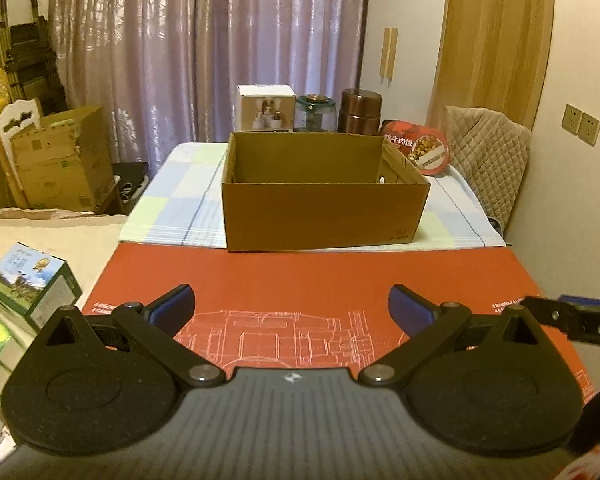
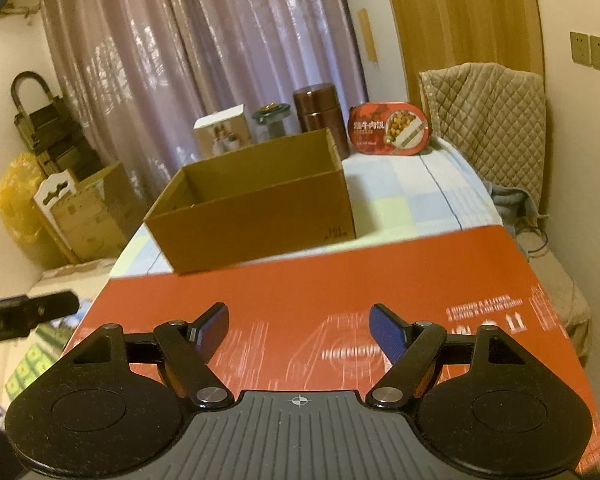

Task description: Organize rigid objects

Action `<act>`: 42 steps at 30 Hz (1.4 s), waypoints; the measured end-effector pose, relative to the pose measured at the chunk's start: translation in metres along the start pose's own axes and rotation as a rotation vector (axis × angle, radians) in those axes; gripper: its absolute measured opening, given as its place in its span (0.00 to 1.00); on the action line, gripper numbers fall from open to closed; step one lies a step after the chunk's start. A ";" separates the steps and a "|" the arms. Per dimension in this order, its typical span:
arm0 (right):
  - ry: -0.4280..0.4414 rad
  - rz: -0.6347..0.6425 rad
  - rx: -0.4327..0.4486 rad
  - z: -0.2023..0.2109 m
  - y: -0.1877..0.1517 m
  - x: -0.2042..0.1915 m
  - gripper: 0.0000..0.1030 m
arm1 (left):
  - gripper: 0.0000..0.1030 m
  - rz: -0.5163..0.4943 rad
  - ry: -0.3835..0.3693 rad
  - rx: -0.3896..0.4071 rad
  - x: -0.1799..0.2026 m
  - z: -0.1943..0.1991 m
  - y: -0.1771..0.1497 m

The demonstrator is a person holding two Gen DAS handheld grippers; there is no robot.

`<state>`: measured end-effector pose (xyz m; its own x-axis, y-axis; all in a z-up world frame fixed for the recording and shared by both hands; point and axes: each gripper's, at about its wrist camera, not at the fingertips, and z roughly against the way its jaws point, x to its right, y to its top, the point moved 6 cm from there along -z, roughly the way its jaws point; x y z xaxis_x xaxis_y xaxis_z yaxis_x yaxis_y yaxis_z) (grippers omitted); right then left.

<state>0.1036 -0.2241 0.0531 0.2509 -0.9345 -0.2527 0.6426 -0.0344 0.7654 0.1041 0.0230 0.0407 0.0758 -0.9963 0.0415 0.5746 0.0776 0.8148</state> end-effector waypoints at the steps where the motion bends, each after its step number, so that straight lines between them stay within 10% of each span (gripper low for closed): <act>1: 0.002 0.003 -0.006 0.005 -0.003 -0.002 0.72 | 0.98 0.000 0.006 0.001 0.000 0.006 -0.002; 42: -0.018 0.115 -0.067 0.061 -0.040 -0.031 0.72 | 0.99 0.011 -0.017 -0.069 0.025 0.060 -0.055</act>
<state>0.0256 -0.2150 0.0662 0.3132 -0.9370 -0.1544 0.6576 0.0966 0.7472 0.0252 -0.0086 0.0317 0.0694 -0.9958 0.0605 0.6288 0.0907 0.7722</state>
